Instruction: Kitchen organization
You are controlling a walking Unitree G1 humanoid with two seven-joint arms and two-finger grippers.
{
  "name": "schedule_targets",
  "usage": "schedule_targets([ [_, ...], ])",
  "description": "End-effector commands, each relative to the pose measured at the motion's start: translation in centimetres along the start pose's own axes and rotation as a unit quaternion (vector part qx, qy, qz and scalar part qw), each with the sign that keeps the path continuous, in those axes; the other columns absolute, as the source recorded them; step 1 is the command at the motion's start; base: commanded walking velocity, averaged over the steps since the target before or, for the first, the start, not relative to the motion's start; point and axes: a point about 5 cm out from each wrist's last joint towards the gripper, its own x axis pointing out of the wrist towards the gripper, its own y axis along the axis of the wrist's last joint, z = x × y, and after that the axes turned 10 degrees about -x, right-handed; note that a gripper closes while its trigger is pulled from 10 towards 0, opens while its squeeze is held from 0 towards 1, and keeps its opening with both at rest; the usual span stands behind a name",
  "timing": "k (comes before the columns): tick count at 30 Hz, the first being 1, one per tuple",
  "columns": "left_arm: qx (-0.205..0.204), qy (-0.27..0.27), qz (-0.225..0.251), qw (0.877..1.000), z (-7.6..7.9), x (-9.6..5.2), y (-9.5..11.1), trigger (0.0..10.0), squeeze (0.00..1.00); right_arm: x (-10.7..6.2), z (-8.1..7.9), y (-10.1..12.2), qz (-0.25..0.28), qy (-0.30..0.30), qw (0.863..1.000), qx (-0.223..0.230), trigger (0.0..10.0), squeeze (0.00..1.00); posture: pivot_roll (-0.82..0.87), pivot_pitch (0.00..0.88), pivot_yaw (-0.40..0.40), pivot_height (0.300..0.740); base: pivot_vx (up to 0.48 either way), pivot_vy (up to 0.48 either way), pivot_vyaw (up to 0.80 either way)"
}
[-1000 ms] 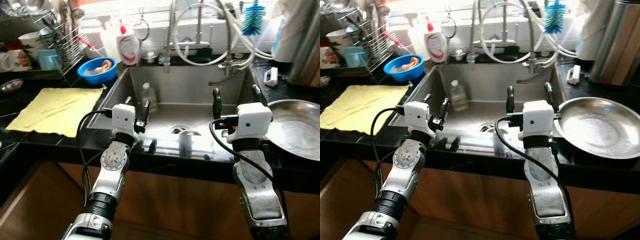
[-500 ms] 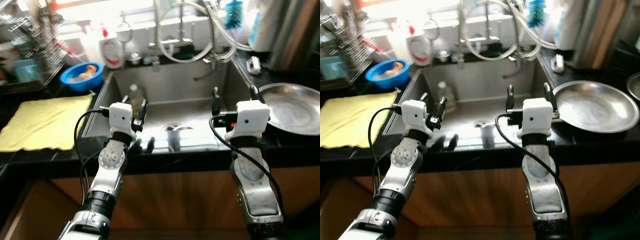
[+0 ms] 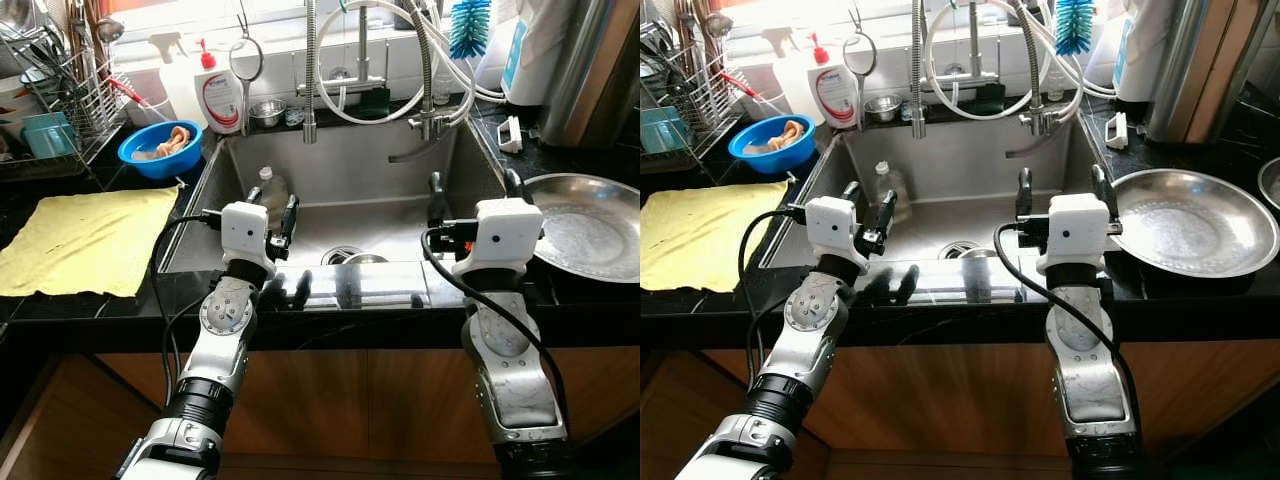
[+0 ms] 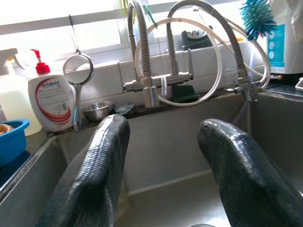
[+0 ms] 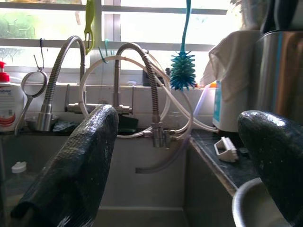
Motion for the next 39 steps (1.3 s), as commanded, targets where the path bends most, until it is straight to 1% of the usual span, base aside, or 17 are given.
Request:
schedule_targets([
  [1, 0.010, 0.004, -0.001, 1.000, -0.37, -0.09, -0.06, 10.0, 0.00, 0.26, -0.47, 0.22, 0.004, 0.008, 1.000, 0.000, 10.0, 0.00, -0.30, 0.000, 0.145, 0.740, 0.000, 0.000, 0.00],
  [9, 0.021, -0.009, 0.007, 1.000, 0.08, -0.16, 0.12, 10.0, 0.00, 0.31, -0.22, 0.12, 0.004, 0.011, 1.000, -0.013, 10.0, 0.00, -0.30, 0.000, 0.139, 0.740, 0.000, 0.000, 0.00],
  [27, 0.023, -0.006, 0.008, 1.000, -0.02, -0.19, 0.12, 10.0, 0.00, 0.35, -0.13, 0.09, 0.004, 0.018, 1.000, -0.020, 10.0, 0.00, -0.30, 0.000, 0.134, 0.740, 0.000, -0.296, 0.00],
  [29, 0.013, -0.001, 0.008, 1.000, -0.06, -0.19, 0.08, 10.0, 0.00, 0.30, 0.01, 0.02, 0.002, 0.018, 1.000, -0.022, 10.0, 0.00, -0.30, 0.000, 0.134, 0.740, 0.000, 0.000, 0.00],
  [36, 0.014, -0.004, 0.007, 1.000, -0.01, -0.11, 0.11, 10.0, 0.00, 0.31, 0.05, 0.08, 0.002, 0.021, 1.000, -0.023, 10.0, 0.00, -0.30, 0.000, 0.137, 0.740, 0.000, 0.000, 0.00],
  [39, 0.014, -0.005, 0.007, 1.000, 0.00, -0.08, 0.10, 10.0, 0.00, 0.31, -0.04, 0.21, 0.004, 0.033, 0.999, -0.025, 10.0, 0.00, -0.30, 0.000, 0.137, 0.740, 0.000, 0.000, 0.00],
])
